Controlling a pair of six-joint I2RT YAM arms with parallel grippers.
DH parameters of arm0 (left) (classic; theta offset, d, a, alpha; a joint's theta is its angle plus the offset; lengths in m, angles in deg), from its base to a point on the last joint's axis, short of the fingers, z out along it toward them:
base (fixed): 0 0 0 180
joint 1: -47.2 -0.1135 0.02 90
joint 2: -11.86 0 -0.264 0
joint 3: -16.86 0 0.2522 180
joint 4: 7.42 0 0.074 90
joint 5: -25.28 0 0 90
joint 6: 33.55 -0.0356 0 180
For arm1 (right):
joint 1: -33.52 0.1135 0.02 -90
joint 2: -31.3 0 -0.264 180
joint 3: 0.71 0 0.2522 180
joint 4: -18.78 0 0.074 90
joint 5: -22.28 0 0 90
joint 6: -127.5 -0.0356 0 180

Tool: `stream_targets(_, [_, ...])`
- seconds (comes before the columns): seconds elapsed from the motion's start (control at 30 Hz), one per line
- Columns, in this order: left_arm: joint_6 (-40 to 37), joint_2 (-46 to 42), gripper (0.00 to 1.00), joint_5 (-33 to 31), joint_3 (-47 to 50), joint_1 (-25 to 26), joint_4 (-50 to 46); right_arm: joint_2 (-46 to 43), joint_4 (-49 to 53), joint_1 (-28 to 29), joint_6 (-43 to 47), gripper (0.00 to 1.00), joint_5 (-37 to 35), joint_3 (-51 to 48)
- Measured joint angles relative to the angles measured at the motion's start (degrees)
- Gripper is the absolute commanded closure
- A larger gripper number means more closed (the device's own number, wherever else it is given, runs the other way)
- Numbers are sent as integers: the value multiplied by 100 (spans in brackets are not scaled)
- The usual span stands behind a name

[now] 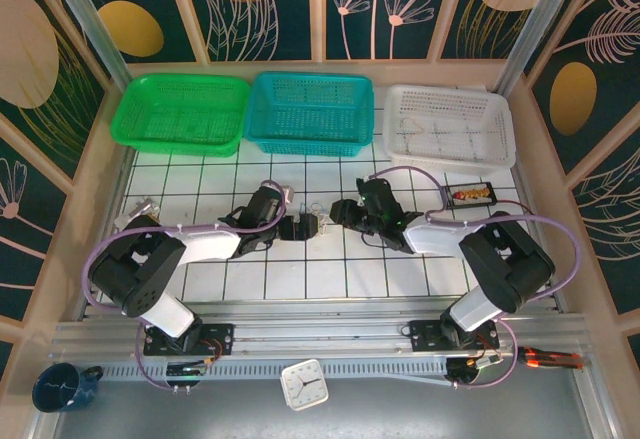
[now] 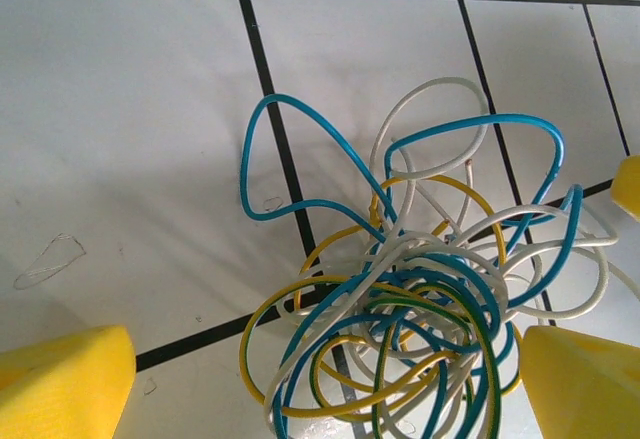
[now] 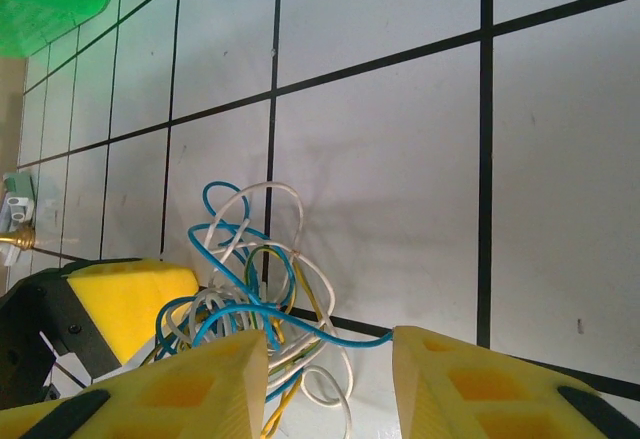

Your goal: Untangle the cables

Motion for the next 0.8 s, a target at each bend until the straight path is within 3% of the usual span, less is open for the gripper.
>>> stream_targets(0.53, [109,-553,1,70,-59,-4,-326,721,-435,-4,-160,66,212,4])
stream_targets(0.8, [105,-313,1,83,-260,-4,-345,678,-546,-4,-221,67,214,-52])
